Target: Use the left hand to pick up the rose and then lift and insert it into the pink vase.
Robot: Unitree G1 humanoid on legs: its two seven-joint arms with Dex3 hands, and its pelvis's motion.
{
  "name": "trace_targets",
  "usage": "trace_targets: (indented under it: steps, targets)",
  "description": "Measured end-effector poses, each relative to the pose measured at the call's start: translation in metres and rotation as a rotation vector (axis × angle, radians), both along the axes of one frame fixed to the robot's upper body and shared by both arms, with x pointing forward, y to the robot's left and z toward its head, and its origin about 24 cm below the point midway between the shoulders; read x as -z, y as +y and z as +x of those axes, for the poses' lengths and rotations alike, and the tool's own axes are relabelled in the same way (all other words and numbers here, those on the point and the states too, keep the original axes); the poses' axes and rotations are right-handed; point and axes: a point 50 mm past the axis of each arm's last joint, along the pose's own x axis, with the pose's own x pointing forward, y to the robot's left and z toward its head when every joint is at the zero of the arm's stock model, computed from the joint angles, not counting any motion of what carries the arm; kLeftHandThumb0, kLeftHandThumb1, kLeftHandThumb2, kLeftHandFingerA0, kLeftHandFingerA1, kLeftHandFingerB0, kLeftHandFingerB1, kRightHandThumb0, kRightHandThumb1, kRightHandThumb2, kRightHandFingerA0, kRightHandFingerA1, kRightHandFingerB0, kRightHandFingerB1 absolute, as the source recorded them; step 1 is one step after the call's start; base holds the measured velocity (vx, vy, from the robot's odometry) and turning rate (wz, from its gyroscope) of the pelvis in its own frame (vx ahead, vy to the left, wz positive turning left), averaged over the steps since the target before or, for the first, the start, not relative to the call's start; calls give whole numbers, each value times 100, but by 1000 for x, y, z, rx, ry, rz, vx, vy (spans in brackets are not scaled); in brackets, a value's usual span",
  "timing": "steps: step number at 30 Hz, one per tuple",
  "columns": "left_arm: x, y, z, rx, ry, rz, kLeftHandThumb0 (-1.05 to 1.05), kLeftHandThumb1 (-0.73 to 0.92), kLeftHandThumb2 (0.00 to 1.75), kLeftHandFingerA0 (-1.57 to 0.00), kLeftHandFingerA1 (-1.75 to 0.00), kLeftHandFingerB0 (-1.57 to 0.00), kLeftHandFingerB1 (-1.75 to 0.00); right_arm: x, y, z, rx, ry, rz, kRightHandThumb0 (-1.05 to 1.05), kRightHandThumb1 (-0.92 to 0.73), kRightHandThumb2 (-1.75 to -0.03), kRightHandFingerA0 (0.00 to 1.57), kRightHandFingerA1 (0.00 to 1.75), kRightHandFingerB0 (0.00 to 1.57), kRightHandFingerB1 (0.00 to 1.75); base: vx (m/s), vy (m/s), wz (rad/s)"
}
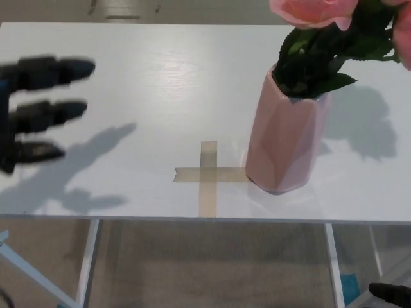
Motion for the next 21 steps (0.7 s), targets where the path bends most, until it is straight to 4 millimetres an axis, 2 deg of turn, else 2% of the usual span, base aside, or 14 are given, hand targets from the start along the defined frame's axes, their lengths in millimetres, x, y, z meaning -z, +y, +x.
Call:
trace_targets:
  steps: [1,2,3,4,8,9,15,19,20,21]
  targets:
    - [5,1,-4,-5,6,-4,-29,15,78,-3,-49,0,-47,0,0,0,0,1,0,-21,-61,-58,59,49,56,47,0,0,0]
    - [11,4,-11,-14,8,-9,-58,35,62,-18,-39,-13,-32,0,0,0,-1,2,0,-21,-61,-58,59,49,56,47,0,0,0]
    - [18,6,-17,-24,14,-17,-58,35,62,-18,-39,-13,-32,0,0,-1,-1,2,-1,-21,-61,-58,59,49,56,47,0,0,0]
    - [27,9,-25,-36,28,-30,-54,40,53,-21,-34,-16,-27,0,0,-1,-1,2,-1,-21,-61,-58,59,49,55,47,0,0,0]
    - [61,17,-55,-81,96,-82,-54,41,53,-20,-33,-17,-27,1,0,-2,-2,7,-1,-21,-61,-58,60,49,55,47,0,0,0]
    - [72,20,-66,-101,121,-97,-30,18,80,-3,-49,-1,-46,2,0,-3,-2,8,-1,-21,-61,-58,60,49,55,47,0,0,0]
    - [121,40,-125,-225,272,-164,-27,26,83,-2,-49,0,-46,5,-1,-8,1,23,-1,-21,-61,-58,60,49,55,47,0,0,0]
    - [143,49,-157,-300,347,-186,-26,29,84,-2,-49,0,-46,7,-1,-13,5,38,-1,-21,-61,-58,60,49,56,47,0,0,0]
    - [148,51,-164,-315,361,-189,-41,46,54,-18,-32,-18,-28,8,-1,-15,6,41,-1,-21,-61,-58,60,49,56,47,0,0,0]
    - [153,52,-169,-329,374,-194,-41,46,54,-18,-32,-18,-28,8,-1,-15,6,43,-1,-21,-61,-58,60,49,56,47,0,0,0]
